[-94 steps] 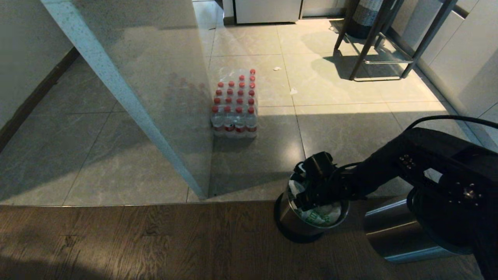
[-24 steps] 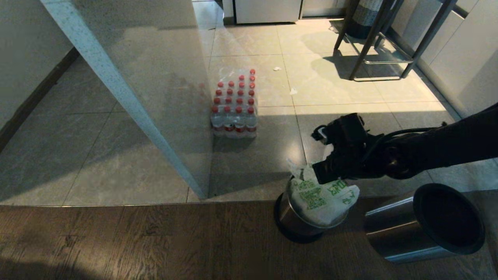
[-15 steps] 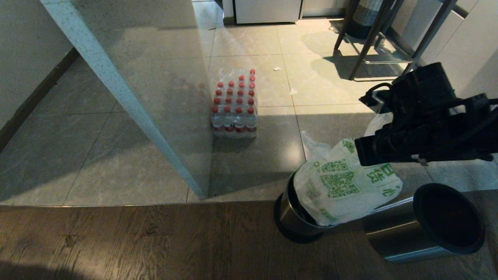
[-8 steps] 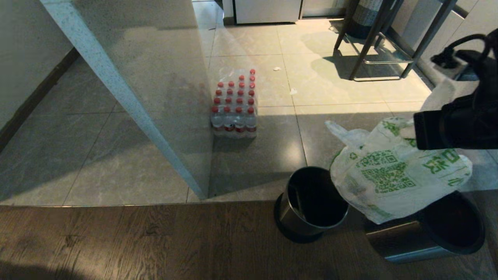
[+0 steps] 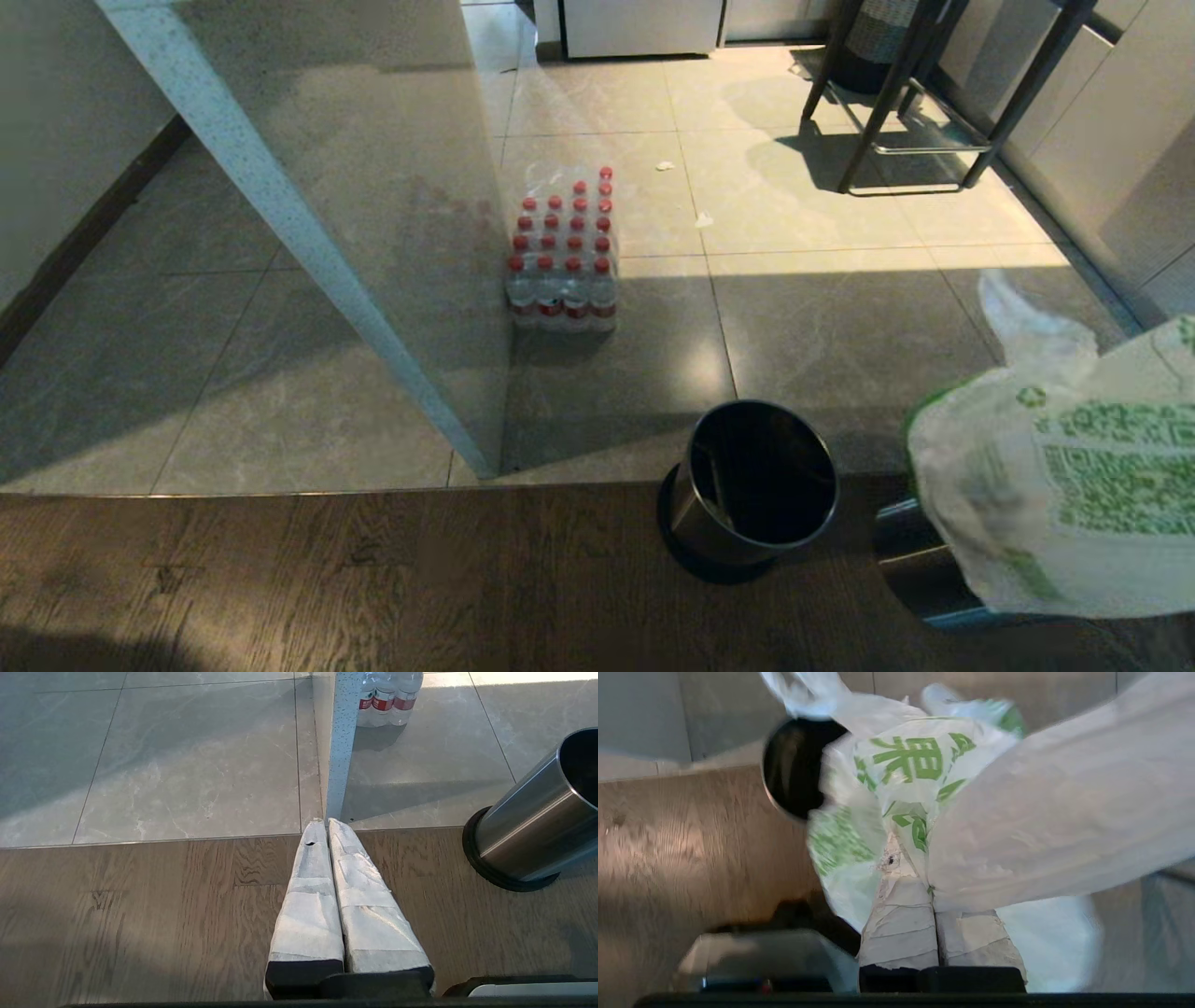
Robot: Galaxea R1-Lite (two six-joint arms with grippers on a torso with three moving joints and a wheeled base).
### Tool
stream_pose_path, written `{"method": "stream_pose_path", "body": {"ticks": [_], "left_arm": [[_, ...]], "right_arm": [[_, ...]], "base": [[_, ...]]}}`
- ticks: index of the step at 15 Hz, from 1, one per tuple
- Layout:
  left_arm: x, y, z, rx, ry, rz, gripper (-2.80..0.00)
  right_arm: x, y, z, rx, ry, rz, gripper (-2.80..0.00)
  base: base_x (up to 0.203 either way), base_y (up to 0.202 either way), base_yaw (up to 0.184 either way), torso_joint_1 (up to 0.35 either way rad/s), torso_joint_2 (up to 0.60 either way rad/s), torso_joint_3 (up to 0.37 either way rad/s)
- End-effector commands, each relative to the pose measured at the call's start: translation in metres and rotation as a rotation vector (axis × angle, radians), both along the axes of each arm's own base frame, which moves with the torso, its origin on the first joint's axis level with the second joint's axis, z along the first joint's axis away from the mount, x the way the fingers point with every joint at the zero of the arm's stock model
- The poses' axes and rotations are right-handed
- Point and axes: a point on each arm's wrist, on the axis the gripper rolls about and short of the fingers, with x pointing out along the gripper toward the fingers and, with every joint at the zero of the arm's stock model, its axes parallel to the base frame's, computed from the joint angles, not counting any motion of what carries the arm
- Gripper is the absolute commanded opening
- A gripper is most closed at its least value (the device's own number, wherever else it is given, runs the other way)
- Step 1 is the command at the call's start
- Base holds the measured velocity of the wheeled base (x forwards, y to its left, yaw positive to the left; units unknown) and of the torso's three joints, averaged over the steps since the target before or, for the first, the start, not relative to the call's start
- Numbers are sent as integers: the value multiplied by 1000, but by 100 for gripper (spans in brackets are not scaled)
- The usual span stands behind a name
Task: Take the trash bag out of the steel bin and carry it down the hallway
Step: Put the trash bag at the door
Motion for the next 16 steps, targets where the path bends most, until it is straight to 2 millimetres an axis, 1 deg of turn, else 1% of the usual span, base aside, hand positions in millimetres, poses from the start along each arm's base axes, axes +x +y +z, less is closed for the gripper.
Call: {"method": "stream_pose_path", "body": {"ticks": [1, 3, 4, 5, 6, 7, 9, 10, 11, 13, 14, 16], "left_arm": [[0, 0, 0, 0, 1, 0, -280], [0, 0, 0, 0, 1, 1, -280], [0, 0, 0, 0, 1, 1, -280], [0, 0, 0, 0, 1, 1, -280], [0, 0, 0, 0, 1, 0, -280], [0, 0, 0, 0, 1, 0, -280], [0, 0, 0, 0, 1, 0, -280], [0, 0, 0, 0, 1, 0, -280], [0, 0, 0, 0, 1, 0, -280], [0, 0, 0, 0, 1, 1, -280], [0, 0, 0, 0, 1, 0, -280], [0, 0, 0, 0, 1, 0, -280]], "right_arm": [[-66, -17, -34, 16, -70, 4, -280], [-98, -20, -82, 0, -95, 30, -280], [-112, -20, -102, -7, -132, 49, -280], [-120, -18, -125, -14, -145, 78, -280], [-120, -18, -147, -19, -139, 115, -280], [-119, -18, -164, -22, -157, 145, -280], [-108, -17, -175, -30, -311, 168, -280], [-104, -17, -183, -37, -358, 176, -280], [-102, -16, -193, -48, -386, 186, -280], [-99, -15, -215, -75, -363, 224, -280], [-101, -15, -220, -80, -374, 232, -280], [-100, -14, -220, -89, -403, 250, -280]], "base": [[0, 0, 0, 0, 0, 0], [0, 0, 0, 0, 0, 0], [0, 0, 0, 0, 0, 0], [0, 0, 0, 0, 0, 0], [0, 0, 0, 0, 0, 0], [0, 0, 0, 0, 0, 0], [0, 0, 0, 0, 0, 0], [0, 0, 0, 0, 0, 0], [0, 0, 0, 0, 0, 0], [0, 0, 0, 0, 0, 0], [0, 0, 0, 0, 0, 0], [0, 0, 0, 0, 0, 0]]}}
